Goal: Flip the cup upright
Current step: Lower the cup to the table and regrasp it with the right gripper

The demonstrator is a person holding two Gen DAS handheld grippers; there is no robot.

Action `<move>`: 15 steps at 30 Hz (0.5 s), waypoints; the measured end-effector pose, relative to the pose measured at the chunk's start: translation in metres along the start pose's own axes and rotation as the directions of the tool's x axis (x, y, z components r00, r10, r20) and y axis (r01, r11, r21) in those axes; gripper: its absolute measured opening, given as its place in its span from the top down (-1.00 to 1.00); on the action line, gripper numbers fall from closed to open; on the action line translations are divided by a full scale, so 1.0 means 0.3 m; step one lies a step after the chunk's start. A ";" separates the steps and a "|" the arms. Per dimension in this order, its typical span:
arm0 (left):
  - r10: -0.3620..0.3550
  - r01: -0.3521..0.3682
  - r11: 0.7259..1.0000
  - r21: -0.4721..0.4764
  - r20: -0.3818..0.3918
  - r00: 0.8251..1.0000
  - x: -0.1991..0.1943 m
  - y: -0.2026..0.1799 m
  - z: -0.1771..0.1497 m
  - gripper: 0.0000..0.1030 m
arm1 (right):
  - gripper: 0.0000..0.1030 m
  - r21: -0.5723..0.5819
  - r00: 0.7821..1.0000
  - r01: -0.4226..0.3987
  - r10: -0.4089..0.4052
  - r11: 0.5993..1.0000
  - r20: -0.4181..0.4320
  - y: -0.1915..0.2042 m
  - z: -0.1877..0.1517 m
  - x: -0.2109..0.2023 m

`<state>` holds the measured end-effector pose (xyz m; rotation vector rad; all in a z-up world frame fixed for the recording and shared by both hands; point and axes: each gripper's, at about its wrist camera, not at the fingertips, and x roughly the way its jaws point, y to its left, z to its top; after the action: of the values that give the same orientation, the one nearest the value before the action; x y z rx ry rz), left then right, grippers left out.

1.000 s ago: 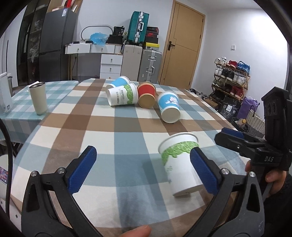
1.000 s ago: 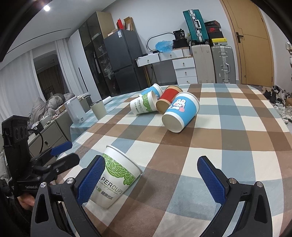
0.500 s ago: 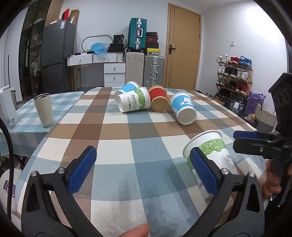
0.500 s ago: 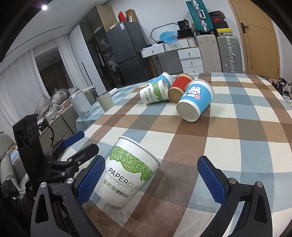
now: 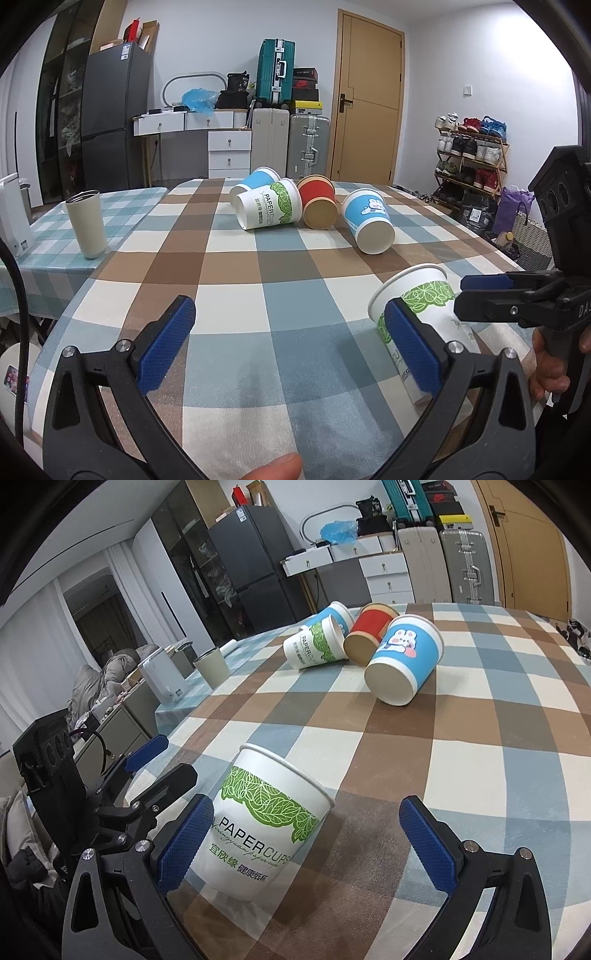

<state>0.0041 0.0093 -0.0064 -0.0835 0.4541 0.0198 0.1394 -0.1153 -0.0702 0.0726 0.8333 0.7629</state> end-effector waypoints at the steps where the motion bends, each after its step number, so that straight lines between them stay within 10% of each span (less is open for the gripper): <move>1: -0.001 0.001 1.000 0.000 0.001 1.000 0.000 0.000 -0.001 -0.98 | -1.00 0.010 1.000 -0.013 0.013 1.000 -0.015 -0.001 0.004 0.008; 15: 0.000 0.000 1.000 0.001 0.000 1.000 0.000 0.001 0.000 -0.98 | -0.98 0.191 0.975 -0.137 0.166 0.972 -0.144 -0.044 0.047 0.088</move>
<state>0.0043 0.0097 -0.0063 -0.0825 0.4538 0.0195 0.1681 -0.1050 -0.0821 0.2422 1.0578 0.8439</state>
